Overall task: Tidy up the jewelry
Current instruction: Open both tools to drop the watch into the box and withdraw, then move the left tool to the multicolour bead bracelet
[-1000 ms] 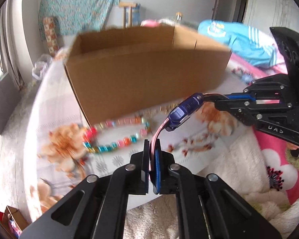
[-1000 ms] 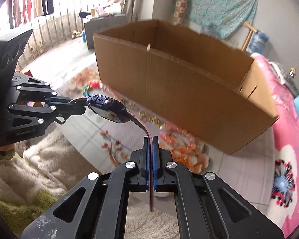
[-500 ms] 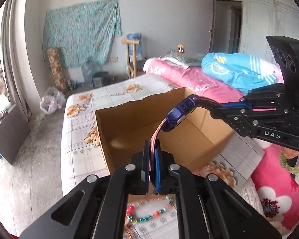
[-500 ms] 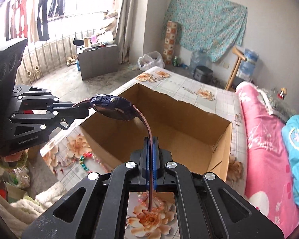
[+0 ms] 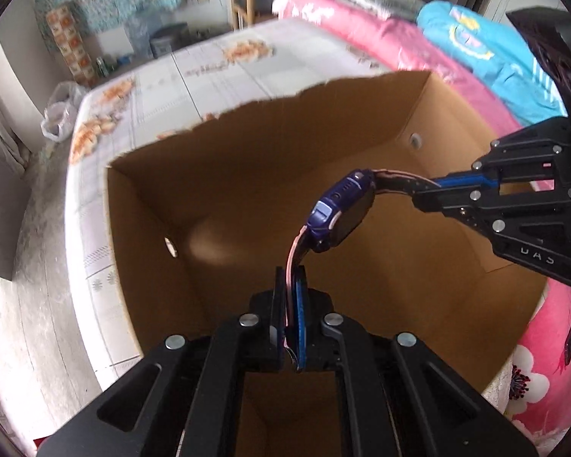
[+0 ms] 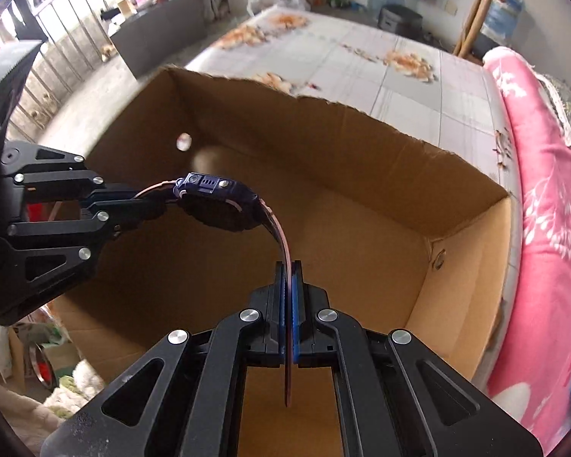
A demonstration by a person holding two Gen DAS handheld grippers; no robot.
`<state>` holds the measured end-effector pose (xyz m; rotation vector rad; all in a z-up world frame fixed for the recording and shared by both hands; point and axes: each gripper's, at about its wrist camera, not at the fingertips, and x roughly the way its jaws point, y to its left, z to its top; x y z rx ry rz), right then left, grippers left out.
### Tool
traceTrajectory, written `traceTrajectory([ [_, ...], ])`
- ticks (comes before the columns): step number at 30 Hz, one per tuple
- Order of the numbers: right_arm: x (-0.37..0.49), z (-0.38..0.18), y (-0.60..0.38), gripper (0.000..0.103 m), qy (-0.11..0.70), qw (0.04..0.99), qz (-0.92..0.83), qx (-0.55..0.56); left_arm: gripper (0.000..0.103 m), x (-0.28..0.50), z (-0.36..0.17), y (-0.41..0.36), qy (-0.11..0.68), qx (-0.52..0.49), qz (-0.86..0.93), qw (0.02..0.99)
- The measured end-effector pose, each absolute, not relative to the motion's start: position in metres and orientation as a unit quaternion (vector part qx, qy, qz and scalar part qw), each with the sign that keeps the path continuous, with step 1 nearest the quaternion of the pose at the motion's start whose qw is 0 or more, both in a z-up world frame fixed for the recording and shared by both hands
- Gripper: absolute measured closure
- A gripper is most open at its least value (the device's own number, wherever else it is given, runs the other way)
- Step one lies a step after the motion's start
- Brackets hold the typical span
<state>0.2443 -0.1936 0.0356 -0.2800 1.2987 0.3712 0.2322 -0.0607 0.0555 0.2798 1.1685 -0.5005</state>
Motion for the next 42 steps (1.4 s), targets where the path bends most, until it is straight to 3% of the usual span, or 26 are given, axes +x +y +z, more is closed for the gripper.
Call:
traceTrajectory([
  [5, 0.269, 0.011, -0.197, 0.097, 0.626, 0.751, 0.16, -0.132, 0.093, 0.26, 0.034, -0.071, 0.59, 0.14, -0.212, 0.766],
  [7, 0.279, 0.007, -0.202, 0.094, 0.628, 0.754, 0.147, -0.127, 0.073, 0.266, 0.031, -0.071, 0.594, 0.14, -0.199, 0.767],
  [8, 0.281, 0.007, -0.205, 0.084, 0.622, 0.76, 0.136, -0.131, 0.067, 0.268, 0.031, -0.07, 0.594, 0.135, -0.2, 0.768],
  [12, 0.282, 0.014, -0.215, 0.08, 0.606, 0.776, 0.127, -0.123, 0.055, 0.267, 0.04, -0.071, 0.58, 0.12, -0.206, 0.779],
  [21, 0.255, 0.059, -0.237, 0.068, 0.546, 0.822, 0.127, -0.102, 0.037, 0.237, 0.097, -0.046, 0.494, 0.071, -0.224, 0.837],
  [30, 0.154, 0.153, -0.25, 0.036, 0.427, 0.882, 0.194, -0.037, 0.013, 0.128, 0.163, 0.012, 0.372, 0.032, -0.259, 0.891],
  [35, 0.086, 0.158, -0.249, 0.016, 0.399, 0.896, 0.191, -0.042, 0.006, 0.072, 0.145, 0.043, 0.359, 0.009, -0.25, 0.899],
  [42, 0.047, 0.068, -0.249, 0.013, 0.491, 0.866, 0.094, -0.026, 0.006, 0.033, 0.052, 0.04, 0.446, 0.02, -0.193, 0.874],
])
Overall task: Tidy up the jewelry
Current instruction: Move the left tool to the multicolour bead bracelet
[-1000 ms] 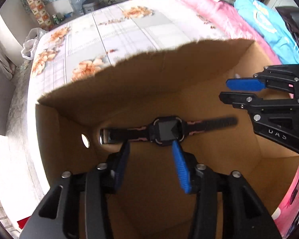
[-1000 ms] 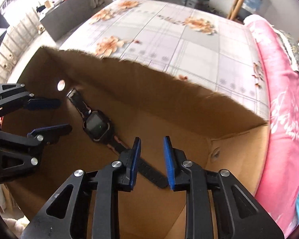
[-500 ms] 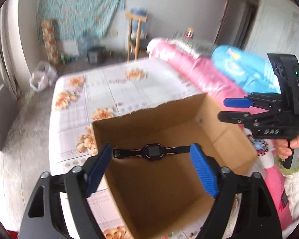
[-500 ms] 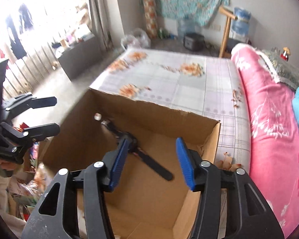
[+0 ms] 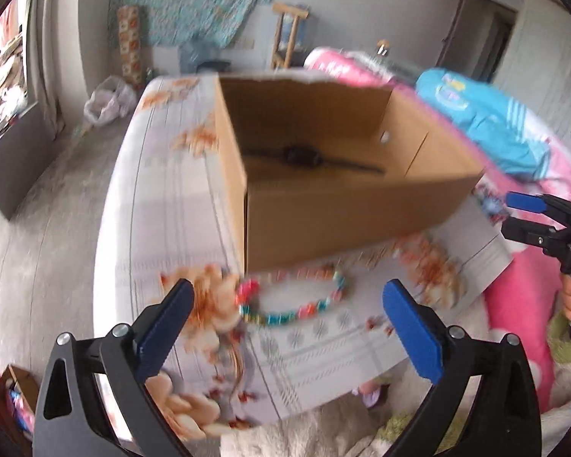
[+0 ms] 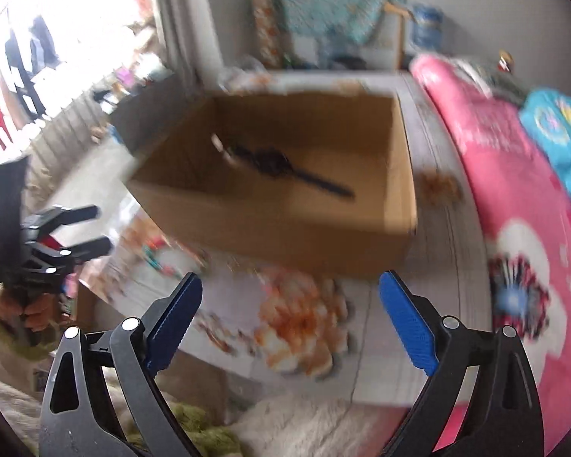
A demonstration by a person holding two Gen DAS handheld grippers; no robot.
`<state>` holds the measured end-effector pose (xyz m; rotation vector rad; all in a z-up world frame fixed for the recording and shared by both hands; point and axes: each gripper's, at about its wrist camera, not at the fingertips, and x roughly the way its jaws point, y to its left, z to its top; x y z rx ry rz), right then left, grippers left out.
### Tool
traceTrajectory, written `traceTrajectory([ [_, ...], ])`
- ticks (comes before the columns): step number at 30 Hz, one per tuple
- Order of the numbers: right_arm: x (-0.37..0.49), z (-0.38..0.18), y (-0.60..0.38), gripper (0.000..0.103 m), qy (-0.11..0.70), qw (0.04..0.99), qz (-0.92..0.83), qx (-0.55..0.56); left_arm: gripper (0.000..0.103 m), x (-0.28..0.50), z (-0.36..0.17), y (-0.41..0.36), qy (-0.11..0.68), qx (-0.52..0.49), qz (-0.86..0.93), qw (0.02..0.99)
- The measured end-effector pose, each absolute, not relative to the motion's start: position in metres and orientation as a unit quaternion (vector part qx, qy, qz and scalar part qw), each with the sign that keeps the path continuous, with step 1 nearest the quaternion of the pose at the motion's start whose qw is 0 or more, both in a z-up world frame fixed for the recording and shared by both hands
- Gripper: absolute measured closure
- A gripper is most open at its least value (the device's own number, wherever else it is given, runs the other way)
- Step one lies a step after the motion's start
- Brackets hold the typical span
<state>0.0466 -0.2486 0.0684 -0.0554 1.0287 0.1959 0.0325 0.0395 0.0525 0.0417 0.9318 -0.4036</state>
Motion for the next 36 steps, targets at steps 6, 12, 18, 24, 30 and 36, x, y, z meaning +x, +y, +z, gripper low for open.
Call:
traceTrajectory([
  [6, 0.037, -0.006, -0.253, 0.013, 0.558, 0.83, 0.013, -0.003, 0.006, 0.027, -0.002, 0.022, 0.479, 0.056, -0.16, 0.861],
  [12, 0.047, -0.027, -0.247, 0.008, 0.565, 0.824, -0.022, -0.039, 0.005, 0.027, -0.026, 0.013, 0.481, 0.081, -0.135, 0.863],
  [18, 0.056, -0.028, -0.247, 0.008, 0.562, 0.826, -0.016, -0.042, 0.005, 0.022, -0.029, 0.009, 0.464, 0.08, -0.133, 0.872],
  [24, 0.061, -0.031, -0.264, 0.008, 0.571, 0.82, 0.005, -0.041, 0.004, 0.019, -0.033, 0.007, 0.467, 0.079, -0.131, 0.871],
  [30, 0.051, -0.041, -0.274, 0.008, 0.56, 0.828, 0.011, -0.04, 0.004, 0.025, -0.03, 0.008, 0.484, 0.082, -0.133, 0.861],
  [36, 0.028, -0.045, -0.27, 0.008, 0.546, 0.837, 0.005, -0.038, 0.004, 0.024, -0.029, 0.009, 0.476, 0.081, -0.135, 0.865],
])
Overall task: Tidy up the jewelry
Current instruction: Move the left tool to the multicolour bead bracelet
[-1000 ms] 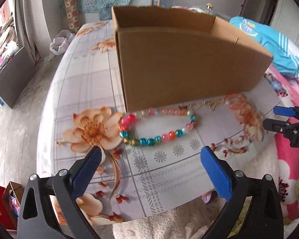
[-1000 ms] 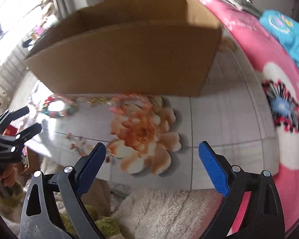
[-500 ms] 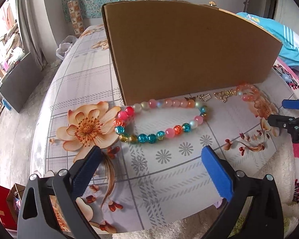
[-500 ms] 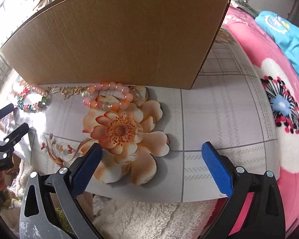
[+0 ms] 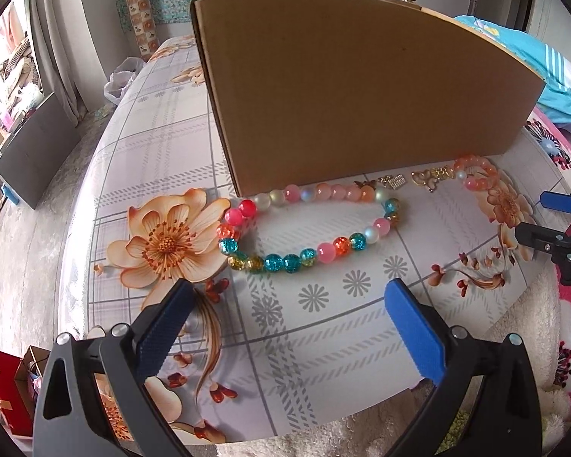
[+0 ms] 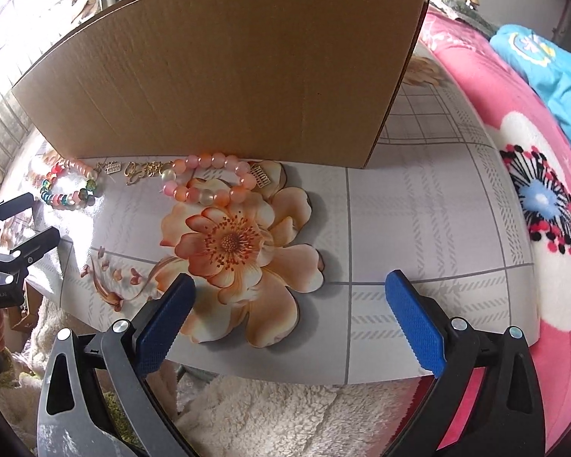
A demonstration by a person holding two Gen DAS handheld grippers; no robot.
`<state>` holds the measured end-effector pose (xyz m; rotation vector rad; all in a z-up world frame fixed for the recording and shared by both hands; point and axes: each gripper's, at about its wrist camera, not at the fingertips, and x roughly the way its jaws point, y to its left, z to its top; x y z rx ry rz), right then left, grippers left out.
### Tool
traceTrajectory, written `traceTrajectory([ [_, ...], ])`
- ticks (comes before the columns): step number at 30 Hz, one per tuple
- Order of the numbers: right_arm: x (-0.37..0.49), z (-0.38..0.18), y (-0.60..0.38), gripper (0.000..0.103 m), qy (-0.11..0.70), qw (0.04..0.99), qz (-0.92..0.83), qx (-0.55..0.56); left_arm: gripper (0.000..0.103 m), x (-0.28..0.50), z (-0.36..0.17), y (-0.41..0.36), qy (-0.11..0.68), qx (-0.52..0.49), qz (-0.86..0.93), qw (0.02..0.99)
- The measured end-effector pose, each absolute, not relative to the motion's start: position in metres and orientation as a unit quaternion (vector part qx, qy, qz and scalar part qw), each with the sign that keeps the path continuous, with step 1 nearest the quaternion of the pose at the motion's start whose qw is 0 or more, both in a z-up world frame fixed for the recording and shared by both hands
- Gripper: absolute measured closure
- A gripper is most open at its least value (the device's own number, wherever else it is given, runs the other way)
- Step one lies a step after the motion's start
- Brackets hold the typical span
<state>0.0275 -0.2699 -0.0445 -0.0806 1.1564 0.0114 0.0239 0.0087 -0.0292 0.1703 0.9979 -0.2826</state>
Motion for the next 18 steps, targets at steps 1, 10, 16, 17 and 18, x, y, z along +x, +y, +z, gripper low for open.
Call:
traceTrajectory([
  [1, 0.023, -0.041, -0.268, 0.008, 0.545, 0.838, 0.005, -0.038, 0.004, 0.024, -0.029, 0.009, 0.474, 0.08, -0.135, 0.866],
  [10, 0.014, -0.037, -0.264, 0.008, 0.533, 0.846, -0.008, -0.032, 0.005, 0.031, -0.02, 0.023, 0.46, 0.044, -0.139, 0.876],
  [16, 0.015, -0.033, -0.264, 0.007, 0.536, 0.844, -0.005, -0.032, 0.01, 0.049, -0.008, 0.029, 0.432, 0.052, -0.108, 0.894],
  [17, 0.016, -0.034, -0.263, 0.007, 0.536, 0.844, -0.005, -0.032, 0.01, 0.053, -0.008, 0.03, 0.432, 0.051, -0.104, 0.895],
  [18, 0.016, -0.034, -0.263, 0.007, 0.536, 0.844, -0.004, -0.032, 0.011, 0.058, -0.009, 0.031, 0.432, 0.051, -0.098, 0.895],
])
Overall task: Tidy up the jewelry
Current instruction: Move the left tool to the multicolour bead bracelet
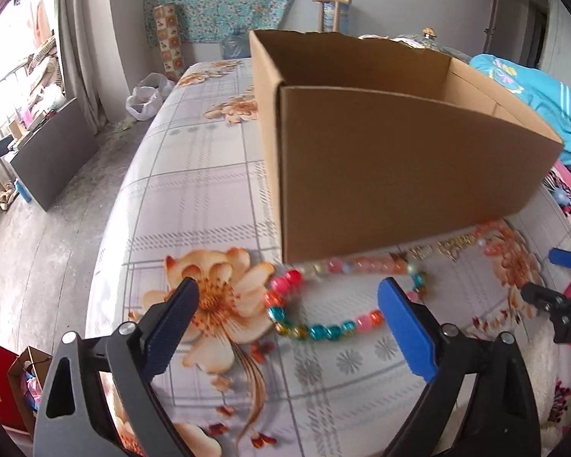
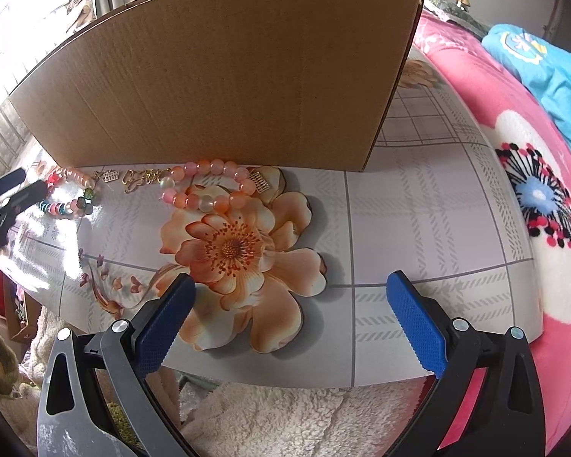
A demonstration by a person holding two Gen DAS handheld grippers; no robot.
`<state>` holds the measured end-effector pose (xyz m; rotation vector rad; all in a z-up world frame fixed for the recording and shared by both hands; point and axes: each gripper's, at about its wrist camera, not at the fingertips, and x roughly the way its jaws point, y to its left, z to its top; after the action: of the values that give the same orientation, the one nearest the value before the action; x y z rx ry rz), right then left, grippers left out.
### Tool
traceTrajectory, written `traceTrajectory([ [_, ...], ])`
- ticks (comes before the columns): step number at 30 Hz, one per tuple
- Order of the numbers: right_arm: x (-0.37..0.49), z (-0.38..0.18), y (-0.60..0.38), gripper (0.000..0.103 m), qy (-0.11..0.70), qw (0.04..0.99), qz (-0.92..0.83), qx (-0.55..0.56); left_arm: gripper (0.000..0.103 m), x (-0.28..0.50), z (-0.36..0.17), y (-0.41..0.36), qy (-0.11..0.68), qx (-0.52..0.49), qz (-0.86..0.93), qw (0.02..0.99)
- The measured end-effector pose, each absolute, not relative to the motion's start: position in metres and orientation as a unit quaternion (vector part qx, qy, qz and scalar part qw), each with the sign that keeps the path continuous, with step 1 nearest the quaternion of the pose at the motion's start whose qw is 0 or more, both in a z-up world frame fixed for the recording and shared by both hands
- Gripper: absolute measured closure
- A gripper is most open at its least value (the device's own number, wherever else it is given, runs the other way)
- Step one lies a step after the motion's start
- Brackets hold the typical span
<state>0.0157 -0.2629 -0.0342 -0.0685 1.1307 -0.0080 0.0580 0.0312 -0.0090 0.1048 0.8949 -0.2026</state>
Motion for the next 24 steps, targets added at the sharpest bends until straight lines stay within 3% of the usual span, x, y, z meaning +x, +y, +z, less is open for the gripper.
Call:
traceTrajectory([
  [24, 0.008, -0.032, -0.261, 0.007, 0.52, 0.854, -0.004, -0.031, 0.013, 0.035, -0.026, 0.041, 0.461, 0.108, -0.091, 0.876],
])
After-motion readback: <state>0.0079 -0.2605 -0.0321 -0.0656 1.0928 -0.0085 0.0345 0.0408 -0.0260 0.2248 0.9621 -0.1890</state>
